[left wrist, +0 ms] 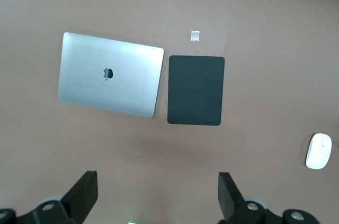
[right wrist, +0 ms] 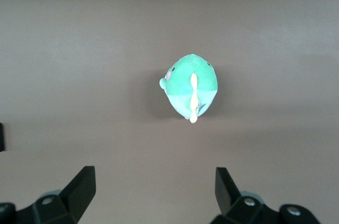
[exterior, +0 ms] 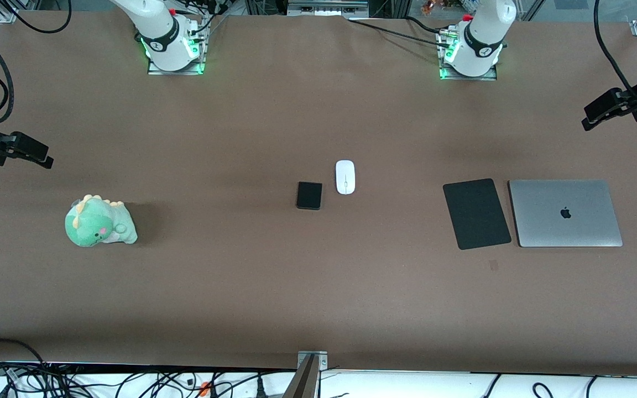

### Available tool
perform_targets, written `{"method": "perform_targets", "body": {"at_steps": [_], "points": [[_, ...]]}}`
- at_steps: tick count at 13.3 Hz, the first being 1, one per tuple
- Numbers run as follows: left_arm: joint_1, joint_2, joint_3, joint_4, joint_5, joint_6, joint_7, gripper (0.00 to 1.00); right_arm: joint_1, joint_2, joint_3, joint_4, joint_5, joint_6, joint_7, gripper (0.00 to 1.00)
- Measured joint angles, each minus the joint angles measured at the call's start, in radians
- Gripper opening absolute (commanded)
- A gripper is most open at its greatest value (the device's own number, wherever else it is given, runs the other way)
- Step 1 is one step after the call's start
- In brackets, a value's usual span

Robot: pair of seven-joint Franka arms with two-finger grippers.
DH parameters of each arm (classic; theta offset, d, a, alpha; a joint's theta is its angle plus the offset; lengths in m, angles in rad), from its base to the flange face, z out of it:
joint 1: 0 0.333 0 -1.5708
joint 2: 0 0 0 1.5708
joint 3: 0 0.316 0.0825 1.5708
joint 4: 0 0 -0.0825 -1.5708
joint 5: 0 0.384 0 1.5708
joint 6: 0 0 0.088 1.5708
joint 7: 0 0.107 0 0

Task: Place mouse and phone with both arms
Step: 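Reach the left gripper over the white mouse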

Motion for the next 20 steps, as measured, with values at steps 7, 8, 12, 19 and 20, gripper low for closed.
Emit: {"method": "perform_targets", "body": {"at_steps": [7, 8, 12, 19, 20], "points": [[-0.003, 0.007, -0.034, -0.007, 0.0, 0.0, -0.001, 1.0, 0.002, 0.0, 0.0, 0.0, 0.0, 0.0, -0.001, 1.0], [-0.004, 0.014, -0.052, -0.012, 0.0, 0.0, -0.001, 1.0, 0.003, 0.0, 0.0, 0.0, 0.0, 0.0, -0.001, 1.0], [-0.007, 0.073, -0.154, -0.021, -0.001, 0.011, -0.068, 1.0, 0.009, 0.002, 0.0, 0.0, 0.0, -0.002, -0.001, 1.0], [-0.016, 0.25, -0.405, -0.032, -0.001, 0.141, -0.363, 1.0, 0.015, 0.004, 0.0, 0.0, 0.0, -0.003, -0.002, 1.0], [-0.02, 0.277, -0.427, -0.035, -0.001, 0.174, -0.386, 1.0, 0.017, 0.004, 0.0, 0.0, 0.0, -0.003, -0.004, 1.0]]}}
